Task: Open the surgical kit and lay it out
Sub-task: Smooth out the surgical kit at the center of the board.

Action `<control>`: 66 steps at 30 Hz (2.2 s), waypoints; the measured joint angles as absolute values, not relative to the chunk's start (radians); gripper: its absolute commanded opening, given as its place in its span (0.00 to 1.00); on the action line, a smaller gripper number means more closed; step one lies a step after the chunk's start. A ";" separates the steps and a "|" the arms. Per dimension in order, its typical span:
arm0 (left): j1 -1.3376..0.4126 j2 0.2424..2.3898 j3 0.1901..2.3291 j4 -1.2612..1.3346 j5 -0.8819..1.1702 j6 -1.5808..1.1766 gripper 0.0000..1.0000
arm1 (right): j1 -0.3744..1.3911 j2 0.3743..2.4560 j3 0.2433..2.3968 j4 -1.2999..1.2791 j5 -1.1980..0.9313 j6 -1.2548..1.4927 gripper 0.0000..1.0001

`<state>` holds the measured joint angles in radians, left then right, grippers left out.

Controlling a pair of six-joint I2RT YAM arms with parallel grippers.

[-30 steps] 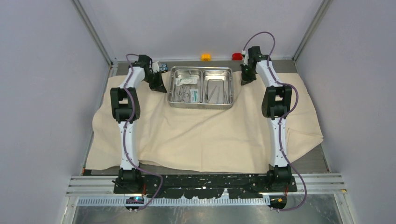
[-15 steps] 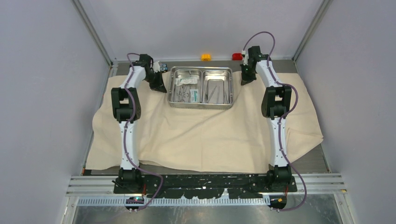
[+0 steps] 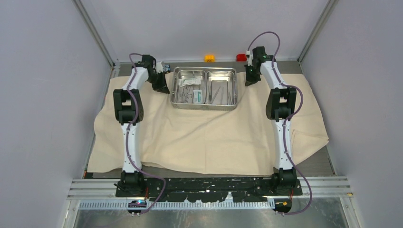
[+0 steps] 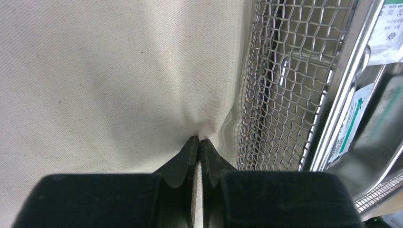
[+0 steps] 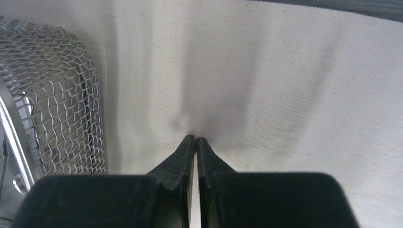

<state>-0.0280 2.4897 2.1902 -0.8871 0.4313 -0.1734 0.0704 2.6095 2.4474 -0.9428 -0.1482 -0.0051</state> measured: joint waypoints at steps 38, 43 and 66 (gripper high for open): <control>0.087 2.320 1.942 -0.784 0.083 0.158 0.62 | -0.146 2.192 1.713 -0.681 -0.056 -0.234 0.56; 0.087 2.315 1.935 -0.759 0.017 0.221 0.62 | -0.189 2.177 1.688 -0.672 -0.044 -0.274 0.56; 0.143 1.988 1.683 -0.749 -0.010 0.345 0.77 | -0.222 1.840 1.519 -0.678 -0.231 -0.316 0.58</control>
<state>0.1429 1.9877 1.6833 -0.7490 -0.0101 0.3450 -0.2222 1.8397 1.5188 -0.6781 -0.2314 -0.3157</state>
